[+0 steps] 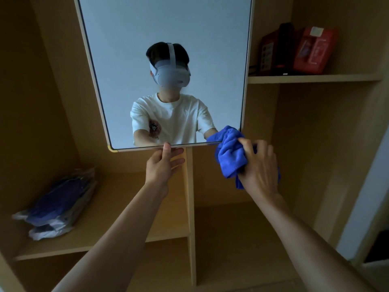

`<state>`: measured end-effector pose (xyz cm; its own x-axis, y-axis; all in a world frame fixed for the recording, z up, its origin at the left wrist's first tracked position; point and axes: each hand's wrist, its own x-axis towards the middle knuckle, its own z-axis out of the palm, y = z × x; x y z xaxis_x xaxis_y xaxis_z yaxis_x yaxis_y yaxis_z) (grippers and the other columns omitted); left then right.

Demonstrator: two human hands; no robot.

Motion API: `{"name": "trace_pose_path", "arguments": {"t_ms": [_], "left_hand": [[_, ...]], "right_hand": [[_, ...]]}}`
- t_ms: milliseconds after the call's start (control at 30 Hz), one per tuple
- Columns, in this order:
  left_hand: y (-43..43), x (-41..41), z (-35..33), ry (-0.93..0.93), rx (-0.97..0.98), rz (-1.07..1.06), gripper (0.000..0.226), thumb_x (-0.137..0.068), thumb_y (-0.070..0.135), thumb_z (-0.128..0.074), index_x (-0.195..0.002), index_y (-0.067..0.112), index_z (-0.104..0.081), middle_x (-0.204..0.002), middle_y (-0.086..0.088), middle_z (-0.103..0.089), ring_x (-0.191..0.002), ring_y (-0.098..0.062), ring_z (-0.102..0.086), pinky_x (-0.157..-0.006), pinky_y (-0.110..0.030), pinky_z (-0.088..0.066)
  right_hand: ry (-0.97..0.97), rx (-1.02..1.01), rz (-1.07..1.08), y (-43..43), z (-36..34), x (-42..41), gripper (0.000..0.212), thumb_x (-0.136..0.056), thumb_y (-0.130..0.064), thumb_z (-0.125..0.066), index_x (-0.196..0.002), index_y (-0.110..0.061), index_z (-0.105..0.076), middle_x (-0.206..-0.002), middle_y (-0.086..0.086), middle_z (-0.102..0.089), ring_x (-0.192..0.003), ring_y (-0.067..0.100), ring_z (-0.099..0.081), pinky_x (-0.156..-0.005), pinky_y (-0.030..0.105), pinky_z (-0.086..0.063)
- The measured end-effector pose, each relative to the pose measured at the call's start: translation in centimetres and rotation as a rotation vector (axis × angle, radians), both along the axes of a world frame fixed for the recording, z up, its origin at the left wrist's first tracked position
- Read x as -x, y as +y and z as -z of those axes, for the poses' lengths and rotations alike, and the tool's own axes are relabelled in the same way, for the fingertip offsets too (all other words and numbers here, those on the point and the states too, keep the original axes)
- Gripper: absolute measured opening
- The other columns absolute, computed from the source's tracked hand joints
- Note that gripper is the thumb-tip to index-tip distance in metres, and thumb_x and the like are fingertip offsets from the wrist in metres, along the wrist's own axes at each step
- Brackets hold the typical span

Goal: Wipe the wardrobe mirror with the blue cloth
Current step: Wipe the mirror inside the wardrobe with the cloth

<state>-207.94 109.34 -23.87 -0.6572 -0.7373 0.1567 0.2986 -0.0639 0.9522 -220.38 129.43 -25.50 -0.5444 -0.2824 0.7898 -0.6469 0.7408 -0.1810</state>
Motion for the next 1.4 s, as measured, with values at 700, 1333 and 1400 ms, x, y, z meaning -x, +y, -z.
{"name": "trace_pose_path", "arguments": {"t_ms": [700,1333,1400], "left_hand": [[2.0,1.3,-1.1,-0.037,-0.003,-0.104,0.030,-0.107,0.038,-0.048,-0.103,0.012,-0.063,-0.093,-0.007,-0.076,-0.075,-0.018,-0.073,-0.068,-0.032,-0.060],[4.4,1.9,-1.2,-0.106,0.023,0.083,0.034,-0.104,0.043,-0.054,-0.113,0.011,-0.064,-0.098,-0.009,-0.076,-0.076,-0.020,-0.073,-0.077,-0.038,-0.062],[5.6,2.4,-1.6,-0.166,0.042,0.159,0.031,-0.104,0.039,-0.055,-0.118,0.013,-0.063,-0.105,-0.009,-0.076,-0.088,-0.022,-0.074,-0.083,-0.039,-0.063]], "right_hand": [[-0.007,-0.068,-0.184,-2.6,-1.0,-3.2,0.055,-0.091,-0.020,-0.065,-0.143,-0.023,-0.047,-0.113,0.008,-0.054,-0.104,0.027,-0.051,-0.090,0.037,-0.046],[-0.399,0.339,-0.117,2.2,0.3,-0.2,0.048,-0.079,-0.017,-0.072,-0.123,-0.021,-0.055,-0.097,-0.001,-0.053,-0.085,0.017,-0.052,-0.062,0.032,-0.047],[-0.508,0.355,-0.146,2.0,-0.1,-0.6,0.017,-0.081,-0.013,-0.066,-0.096,-0.017,-0.060,-0.079,-0.001,-0.057,-0.067,0.017,-0.058,-0.050,0.024,-0.041]]}}
